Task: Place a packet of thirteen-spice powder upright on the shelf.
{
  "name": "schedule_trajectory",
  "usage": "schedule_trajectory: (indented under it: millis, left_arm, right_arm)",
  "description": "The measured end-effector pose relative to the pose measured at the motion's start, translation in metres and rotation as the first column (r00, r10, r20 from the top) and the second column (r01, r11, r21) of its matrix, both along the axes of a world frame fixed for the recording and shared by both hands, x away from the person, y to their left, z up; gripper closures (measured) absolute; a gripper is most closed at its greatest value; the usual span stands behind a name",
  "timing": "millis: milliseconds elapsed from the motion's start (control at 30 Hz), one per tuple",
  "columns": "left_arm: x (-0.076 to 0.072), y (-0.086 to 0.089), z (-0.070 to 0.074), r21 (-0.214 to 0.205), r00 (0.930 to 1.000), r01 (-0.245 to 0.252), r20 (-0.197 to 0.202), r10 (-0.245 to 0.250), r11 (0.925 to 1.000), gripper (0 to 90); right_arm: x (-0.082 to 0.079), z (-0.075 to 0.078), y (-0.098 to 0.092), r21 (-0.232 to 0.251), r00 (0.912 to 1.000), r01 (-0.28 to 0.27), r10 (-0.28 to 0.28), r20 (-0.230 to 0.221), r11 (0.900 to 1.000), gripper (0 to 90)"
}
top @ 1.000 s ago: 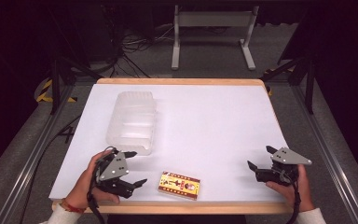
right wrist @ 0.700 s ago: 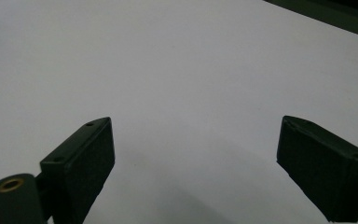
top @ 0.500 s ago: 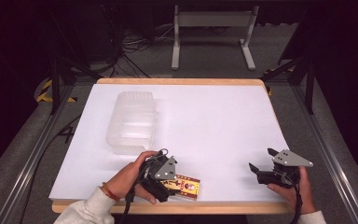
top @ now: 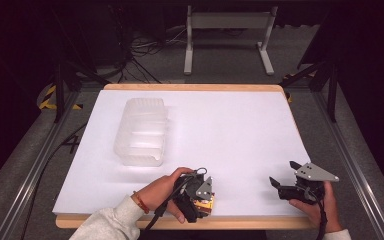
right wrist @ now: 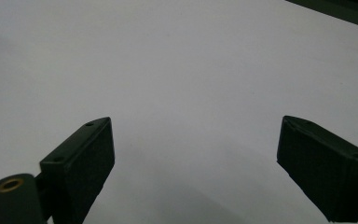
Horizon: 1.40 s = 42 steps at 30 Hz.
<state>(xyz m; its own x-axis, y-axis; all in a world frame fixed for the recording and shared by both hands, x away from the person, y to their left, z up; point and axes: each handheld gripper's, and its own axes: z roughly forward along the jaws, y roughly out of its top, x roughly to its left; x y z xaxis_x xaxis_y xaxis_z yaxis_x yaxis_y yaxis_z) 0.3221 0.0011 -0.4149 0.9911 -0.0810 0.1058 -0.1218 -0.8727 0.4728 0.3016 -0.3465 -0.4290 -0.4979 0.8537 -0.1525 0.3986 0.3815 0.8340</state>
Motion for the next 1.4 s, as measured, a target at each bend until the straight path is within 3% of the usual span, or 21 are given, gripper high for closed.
schedule_trajectory:
  millis: [233, 367, 500, 700, 967, 1267, 1400]
  left_arm:
    - [-0.001, -0.009, -0.008, 0.047, 0.9992, 0.034, 0.017, -0.035, 0.9983, 20.0]
    - [0.0, -0.014, -0.012, 0.065, 0.999, 0.044, 0.005, -0.045, 0.9969, 22.3]
    - [0.002, -0.018, -0.014, 0.067, 0.9983, 0.059, -0.009, -0.058, 0.996, 23.9]
    - [0.003, -0.016, -0.012, 0.046, 0.9971, 0.073, -0.024, -0.072, 0.9963, 27.1]
    - [0.005, -0.007, -0.004, 0.004, 0.9978, 0.056, -0.035, -0.056, 0.9984, 28.4]
    - [0.005, 0.001, 0.004, -0.027, 0.999, 0.04, -0.016, -0.041, 0.9988, 29.9]
    - [0.006, 0.009, 0.012, -0.072, 1.0, 0.003, 0.003, -0.003, 0.9974, 30.4]
  right_arm:
    - [0.0, 0.0, 0.001, -0.002, 1.0, -0.004, 0.004, 0.004, 1.0, 11.6]
    - [-0.001, 0.002, 0.001, 0.003, 0.9996, -0.01, 0.01, 0.027, 0.9999, 11.6]
    - [0.0, 0.001, 0.002, 0.005, 0.9998, -0.011, 0.011, 0.019, 0.9999, 11.8]
    - [0.0, 0.002, 0.001, 0.007, 0.9996, -0.015, 0.015, 0.025, 0.9999, 11.7]
    - [0.001, 0.001, 0.003, -0.001, 0.9996, -0.024, 0.024, 0.018, 0.9997, 11.5]
    - [0.002, 0.002, 0.003, 0.003, 0.9996, -0.027, 0.027, 0.012, 0.9996, 11.5]
    - [0.003, 0.002, 0.003, 0.003, 0.9996, -0.027, 0.027, 0.009, 0.9996, 11.4]
